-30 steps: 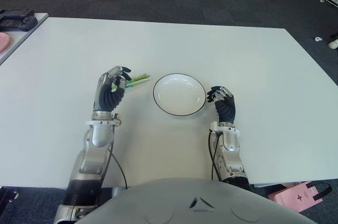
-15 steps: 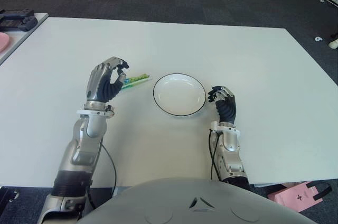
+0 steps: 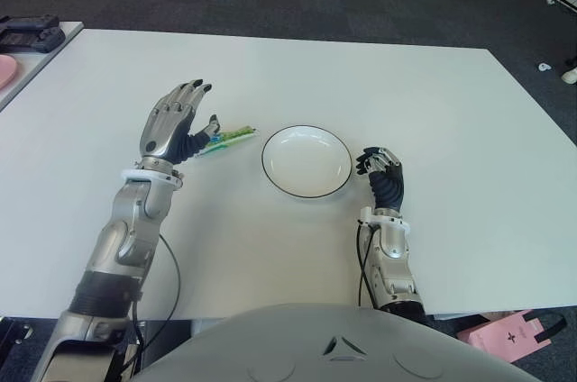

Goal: Put the toothpaste on the table into the plate.

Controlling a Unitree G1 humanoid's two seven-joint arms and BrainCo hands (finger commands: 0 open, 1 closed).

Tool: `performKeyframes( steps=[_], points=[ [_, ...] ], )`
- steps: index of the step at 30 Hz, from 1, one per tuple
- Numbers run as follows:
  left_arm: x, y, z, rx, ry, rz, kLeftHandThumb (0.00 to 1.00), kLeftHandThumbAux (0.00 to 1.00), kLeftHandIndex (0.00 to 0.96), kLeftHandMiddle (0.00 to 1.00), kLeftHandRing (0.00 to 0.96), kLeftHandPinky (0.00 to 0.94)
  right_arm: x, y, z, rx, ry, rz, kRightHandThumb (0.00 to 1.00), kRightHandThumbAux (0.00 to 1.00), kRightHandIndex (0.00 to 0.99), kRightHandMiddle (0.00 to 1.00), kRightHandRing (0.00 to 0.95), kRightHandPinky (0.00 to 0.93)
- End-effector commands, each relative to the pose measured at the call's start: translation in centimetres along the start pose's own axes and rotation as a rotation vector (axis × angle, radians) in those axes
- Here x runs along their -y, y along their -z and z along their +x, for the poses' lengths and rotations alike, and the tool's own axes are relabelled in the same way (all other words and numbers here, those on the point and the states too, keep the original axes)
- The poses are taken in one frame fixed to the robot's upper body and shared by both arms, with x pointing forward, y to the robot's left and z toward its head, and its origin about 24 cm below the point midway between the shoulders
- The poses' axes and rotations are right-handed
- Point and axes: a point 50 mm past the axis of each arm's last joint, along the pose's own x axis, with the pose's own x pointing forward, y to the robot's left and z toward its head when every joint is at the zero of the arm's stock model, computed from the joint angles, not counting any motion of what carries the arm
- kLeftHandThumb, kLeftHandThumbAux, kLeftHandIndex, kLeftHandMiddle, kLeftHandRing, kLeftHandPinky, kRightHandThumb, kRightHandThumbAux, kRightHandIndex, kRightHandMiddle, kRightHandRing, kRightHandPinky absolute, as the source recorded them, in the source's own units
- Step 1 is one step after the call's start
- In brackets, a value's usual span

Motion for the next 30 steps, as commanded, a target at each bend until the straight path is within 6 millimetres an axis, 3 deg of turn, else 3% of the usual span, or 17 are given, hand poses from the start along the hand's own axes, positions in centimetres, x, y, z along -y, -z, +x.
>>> performKeyframes(
  steps=[1, 12, 16, 30],
  points=[
    [-0.2, 0.1, 1.0, 0.018, 0.119, 0.095, 0.549, 0.141, 0.000, 0.001, 0.001, 0.004, 0.1, 4.0, -3.0, -0.229, 0.053, 0.005, 0.702, 0.728, 0.431, 0.568, 0.566, 0.561],
    [-0.8, 0.7, 3.0, 0.078, 0.292, 0.294, 0.515, 0.091, 0.000, 0.000, 0.000, 0.000, 0.2, 4.0, -3.2, -0.237, 0.070, 0.012, 0.702, 0.728, 0.432, 0.569, 0.561, 0.558],
    [-1.0, 1.0, 4.9, 0.097, 0.354, 0.402, 0.496, 0.085, 0.000, 0.000, 0.000, 0.000, 0.2, 4.0, -3.2, -0.238, 0.069, 0.015, 0.702, 0.728, 0.431, 0.562, 0.555, 0.549],
    [-0.1, 1.1, 6.6, 0.198, 0.544, 0.580, 0.455, 0.098, 0.000, 0.000, 0.000, 0.000, 0.1, 3.9, -3.4, -0.249, 0.085, 0.013, 0.701, 0.728, 0.431, 0.557, 0.549, 0.545]
  ],
)
